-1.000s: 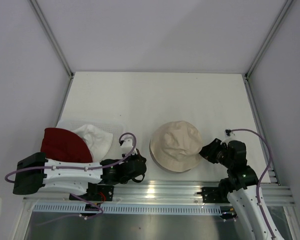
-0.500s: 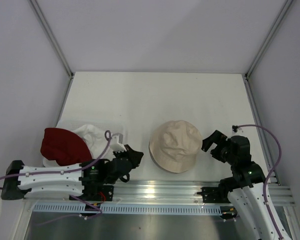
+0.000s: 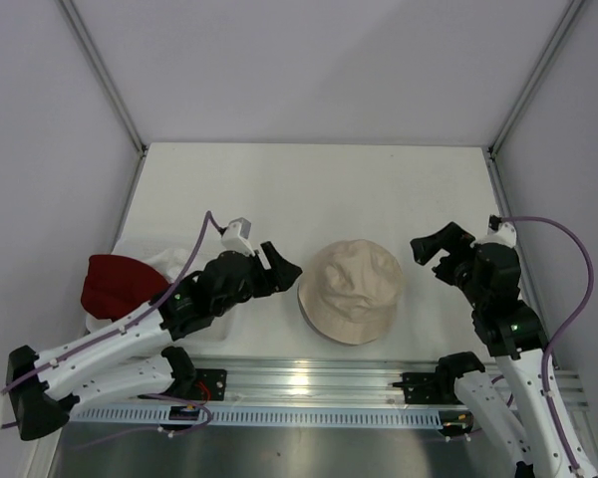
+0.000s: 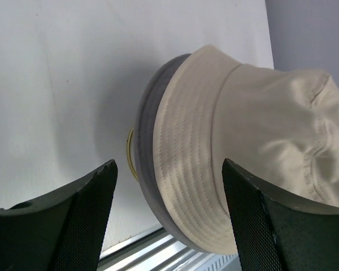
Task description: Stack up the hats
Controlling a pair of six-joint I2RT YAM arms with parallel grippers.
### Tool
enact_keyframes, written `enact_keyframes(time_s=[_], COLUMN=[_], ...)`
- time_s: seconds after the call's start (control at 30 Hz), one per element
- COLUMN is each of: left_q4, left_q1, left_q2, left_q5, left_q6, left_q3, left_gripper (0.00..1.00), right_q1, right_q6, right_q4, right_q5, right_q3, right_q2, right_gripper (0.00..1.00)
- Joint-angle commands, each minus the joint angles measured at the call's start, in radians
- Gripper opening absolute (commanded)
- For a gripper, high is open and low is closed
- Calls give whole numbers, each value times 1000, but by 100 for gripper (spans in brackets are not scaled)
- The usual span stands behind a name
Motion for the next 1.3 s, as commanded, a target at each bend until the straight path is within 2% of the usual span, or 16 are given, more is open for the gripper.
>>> enact_keyframes(time_s=[0.0,0.1,0.13,0.2,0.43,0.63,0.83,1.0,1.07,1.1,1.13,1.23,1.27], left_q4=[81,155,169,186,310,198,180,158,126,109,59,-59,-87], left_q1=[69,118,135,143,123,49,40,37,37,38,38,67,83], left_q2=[31,17,15,37,167,247,318,319,281,256,226,80,39], left_q5=[221,267,278,311,422,252,235,215,195,181,166,95,89], left_q6=[40,18,12,6,-20,23,3,20,33,49,60,119,135], left_q3=[3,-46,-51,-59,-114,-33,-43,-43,-33,-25,-16,22,33], left_gripper=[78,75,69,60,41,39,35,35,36,36,37,45,58], right_q1=[3,12,17,26,84,140,158,158,160,160,158,151,146], right_q6=[-22,-17,-19,-27,-51,-71,-91,-135,-168,-198,-206,-232,-238], right_q4=[153,250,265,288,341,341,312,243,198,140,109,23,17], right_q5=[-158,-278,-289,-281,-284,-266,-245,-133,-27,23,141,299,306], right_q3=[15,-7,-10,-8,-7,7,15,44,88,108,129,209,222], right_q2=[45,80,85,94,126,169,166,135,137,142,146,157,158], right_gripper=[99,99,99,99,100,100,99,99,99,99,99,100,99])
